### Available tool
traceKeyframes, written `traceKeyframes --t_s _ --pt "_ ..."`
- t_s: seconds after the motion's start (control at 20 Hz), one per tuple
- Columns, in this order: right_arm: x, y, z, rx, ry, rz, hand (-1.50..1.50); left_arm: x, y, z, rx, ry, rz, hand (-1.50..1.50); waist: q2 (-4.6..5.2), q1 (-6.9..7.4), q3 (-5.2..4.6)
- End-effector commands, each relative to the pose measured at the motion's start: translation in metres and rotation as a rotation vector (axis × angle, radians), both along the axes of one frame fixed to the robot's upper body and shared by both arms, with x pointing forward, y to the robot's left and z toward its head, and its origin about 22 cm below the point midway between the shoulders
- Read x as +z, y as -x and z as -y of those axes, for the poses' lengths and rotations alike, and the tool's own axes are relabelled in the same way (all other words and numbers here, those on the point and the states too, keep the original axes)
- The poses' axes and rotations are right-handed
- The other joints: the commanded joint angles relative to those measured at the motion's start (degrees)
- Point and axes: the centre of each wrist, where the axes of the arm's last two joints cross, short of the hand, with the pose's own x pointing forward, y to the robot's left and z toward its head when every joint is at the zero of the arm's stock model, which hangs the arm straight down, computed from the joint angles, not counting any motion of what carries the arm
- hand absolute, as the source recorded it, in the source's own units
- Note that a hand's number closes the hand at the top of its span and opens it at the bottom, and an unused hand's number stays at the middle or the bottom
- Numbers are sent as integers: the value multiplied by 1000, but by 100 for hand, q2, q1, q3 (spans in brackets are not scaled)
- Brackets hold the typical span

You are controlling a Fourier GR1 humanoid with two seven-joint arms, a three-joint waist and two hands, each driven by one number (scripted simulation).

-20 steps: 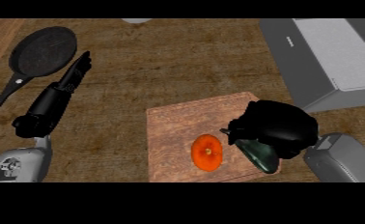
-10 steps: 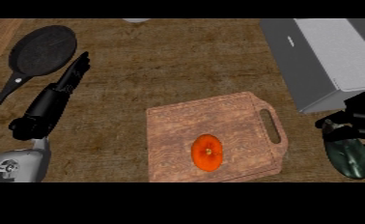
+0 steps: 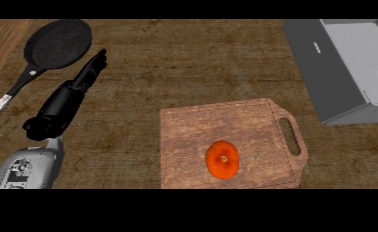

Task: Pick the eggplant from the cutting board and place it in the cardboard box

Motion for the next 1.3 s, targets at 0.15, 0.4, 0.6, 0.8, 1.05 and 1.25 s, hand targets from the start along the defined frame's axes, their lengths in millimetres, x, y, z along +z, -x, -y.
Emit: traceKeyframes --t_s 0.15,0.4,0.6,0.8,1.05,1.25 --pt "12 -50 17 -157 4 -27 150 8 -2 15 -17 -6 -5 0 29 149 5" --pt "-2 -62 32 -175 253 -62 150 -2 -2 4 -50 -4 24 0 85 287 7" --pt "0 -69 44 -198 403 -225 150 9 -16 28 -57 5 39 0 146 389 11" --pt "1 -78 55 -174 431 -269 150 9 -13 26 -61 2 31 0 128 396 14" --pt "-23 -82 61 -199 602 -360 150 16 -17 22 -68 -16 36 0 159 460 21" --pt "-24 -79 69 -58 590 -393 -150 4 -10 25 -73 5 24 0 172 528 28"
